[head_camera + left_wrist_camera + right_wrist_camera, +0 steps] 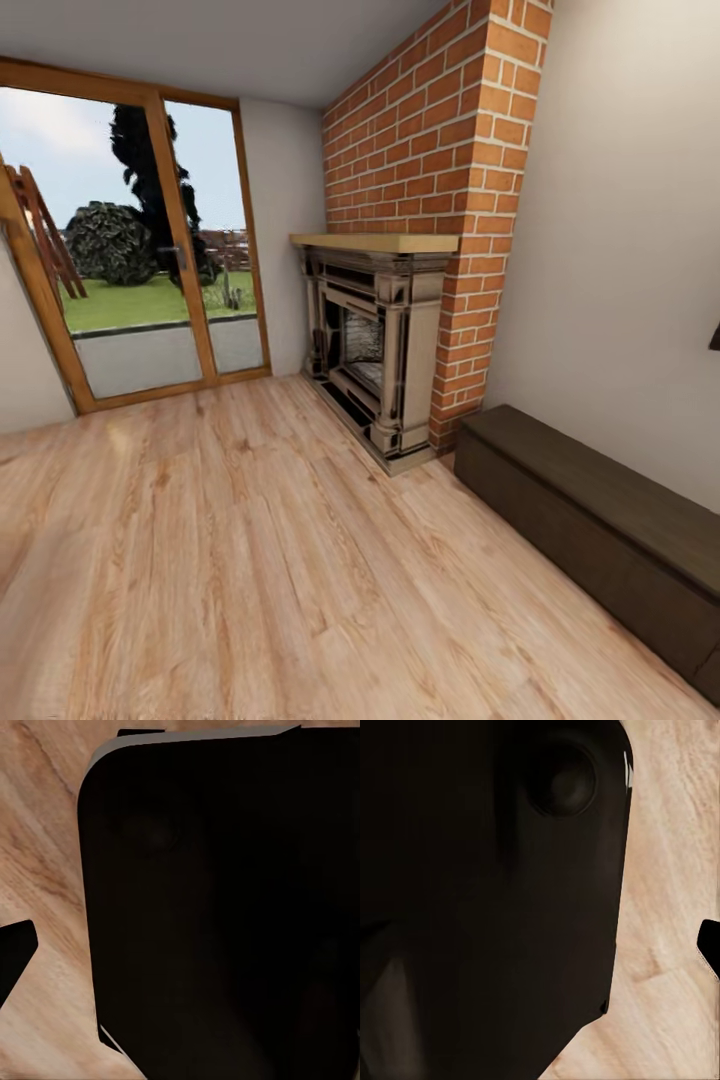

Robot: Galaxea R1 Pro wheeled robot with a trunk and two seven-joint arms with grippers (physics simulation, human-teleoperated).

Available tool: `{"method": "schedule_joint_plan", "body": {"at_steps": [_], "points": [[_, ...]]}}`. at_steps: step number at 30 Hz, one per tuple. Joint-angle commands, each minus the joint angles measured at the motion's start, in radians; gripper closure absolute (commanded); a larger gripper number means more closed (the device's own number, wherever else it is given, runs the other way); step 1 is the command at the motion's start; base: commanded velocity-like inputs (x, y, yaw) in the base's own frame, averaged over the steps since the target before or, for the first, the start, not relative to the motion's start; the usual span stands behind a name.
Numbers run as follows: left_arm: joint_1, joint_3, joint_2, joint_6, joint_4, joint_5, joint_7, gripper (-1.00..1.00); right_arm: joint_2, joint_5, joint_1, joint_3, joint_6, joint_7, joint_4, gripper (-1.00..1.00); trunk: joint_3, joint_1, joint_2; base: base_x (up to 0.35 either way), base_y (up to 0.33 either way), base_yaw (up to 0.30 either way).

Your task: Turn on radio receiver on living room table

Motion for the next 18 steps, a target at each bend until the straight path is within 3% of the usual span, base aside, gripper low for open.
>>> {"method": "schedule_joint_plan", "body": {"at_steps": [1,18], "points": [[0.000,0.000,0.000,0.000,0.000,0.000,0.000,-1.00,0.000,0.000,0.000,0.000,0.000,0.000,0.000,-1.00,0.000,0.000,0.000,0.000,0.000,0.267],[0.000,0.000,0.000,0.000,0.000,0.000,0.000,-1.00,0.000,0.000,0.000,0.000,0.000,0.000,0.000,-1.00,0.000,0.000,0.000,0.000,0.000,0.269]]}}
